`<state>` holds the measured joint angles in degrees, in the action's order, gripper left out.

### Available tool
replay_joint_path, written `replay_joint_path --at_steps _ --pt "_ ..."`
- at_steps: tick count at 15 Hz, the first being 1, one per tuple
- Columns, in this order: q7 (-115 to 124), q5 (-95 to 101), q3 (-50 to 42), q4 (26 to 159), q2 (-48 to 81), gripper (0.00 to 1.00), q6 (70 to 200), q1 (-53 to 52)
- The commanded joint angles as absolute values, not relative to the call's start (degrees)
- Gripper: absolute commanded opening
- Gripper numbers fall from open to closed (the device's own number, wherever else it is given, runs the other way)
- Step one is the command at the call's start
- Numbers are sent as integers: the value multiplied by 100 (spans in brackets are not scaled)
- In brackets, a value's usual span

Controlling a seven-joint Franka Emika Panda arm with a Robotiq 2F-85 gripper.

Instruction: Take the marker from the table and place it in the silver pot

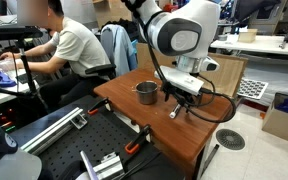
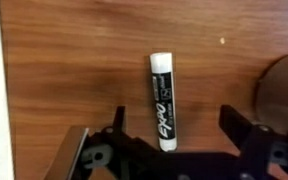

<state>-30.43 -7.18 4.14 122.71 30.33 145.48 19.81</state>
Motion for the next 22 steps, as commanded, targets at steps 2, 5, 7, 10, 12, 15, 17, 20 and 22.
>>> replay_joint_path --at_steps 2,5,7,10,12,15,17,20,22 --pt "-2692 -536 159 11757 3380 75 14095 1757" --pt "-2443 -341 9 11651 3425 58 14066 1587" --pt "-2191 -161 -112 11636 3412 42 14072 1428" --pt "-1931 51 -184 11591 3400 20 13955 1244" --pt "-1719 200 -248 11594 3384 5 13965 1107" --pt "-1598 302 -262 11638 3307 5 13960 1033" --pt "-1543 357 -273 11678 3285 4 14024 1002" --pt "-1516 379 -259 11744 3233 5 14081 986" --pt "-1564 399 -227 11883 3130 5 14181 988"
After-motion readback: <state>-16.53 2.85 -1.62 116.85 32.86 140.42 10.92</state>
